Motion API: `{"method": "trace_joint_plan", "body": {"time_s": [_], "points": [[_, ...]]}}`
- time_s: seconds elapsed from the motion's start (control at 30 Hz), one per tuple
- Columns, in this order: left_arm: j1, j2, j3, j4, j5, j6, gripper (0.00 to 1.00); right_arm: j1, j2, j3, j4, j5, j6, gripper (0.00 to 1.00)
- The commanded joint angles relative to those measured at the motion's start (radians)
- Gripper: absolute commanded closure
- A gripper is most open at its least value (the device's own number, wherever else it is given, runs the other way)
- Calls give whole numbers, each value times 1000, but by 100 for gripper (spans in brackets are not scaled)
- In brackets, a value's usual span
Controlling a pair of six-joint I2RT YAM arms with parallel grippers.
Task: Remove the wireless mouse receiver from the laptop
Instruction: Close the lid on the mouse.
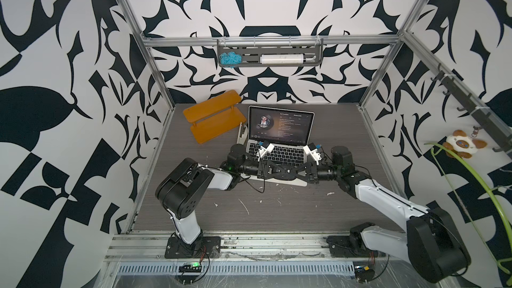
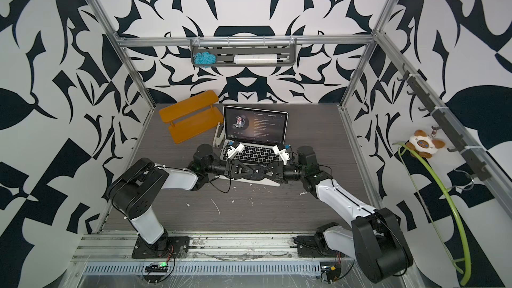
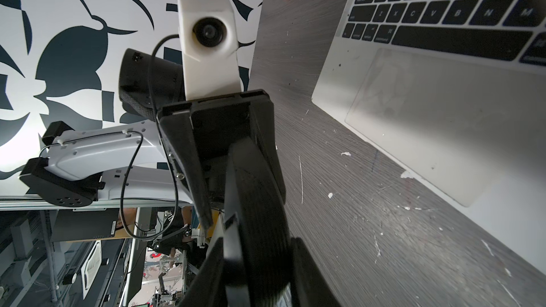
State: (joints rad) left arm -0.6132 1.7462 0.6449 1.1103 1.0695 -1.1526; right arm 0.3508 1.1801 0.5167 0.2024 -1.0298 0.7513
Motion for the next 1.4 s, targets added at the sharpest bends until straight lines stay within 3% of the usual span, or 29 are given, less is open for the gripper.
{"method": "trace_joint_plan", "body": {"time_s": [0.0,0.17,0.27,0.37,0.43,0.77,0.97,1.2,1.37], "points": [[22,-19,-19,97,1,-22,59,7,-7,17,-11,-13,-20,85],[24,-6,-18,126,6,-40,85,10,-1,19,-6,-21,-17,85],[24,6,-16,165,6,-62,92,14,1,17,-7,-24,-19,83],[24,16,-16,189,10,-79,93,14,-2,18,-12,-32,-17,69],[24,17,-21,190,12,-77,94,14,-9,19,-23,-33,-24,66],[36,18,-21,194,22,-84,94,24,-21,12,-49,-48,-36,68],[35,21,-24,207,26,-90,94,83,4,18,-46,-52,-44,59],[36,14,-31,210,31,-94,94,83,10,22,-47,-32,-46,68],[36,15,-34,210,37,-93,94,83,12,29,-39,-21,-35,64]]}}
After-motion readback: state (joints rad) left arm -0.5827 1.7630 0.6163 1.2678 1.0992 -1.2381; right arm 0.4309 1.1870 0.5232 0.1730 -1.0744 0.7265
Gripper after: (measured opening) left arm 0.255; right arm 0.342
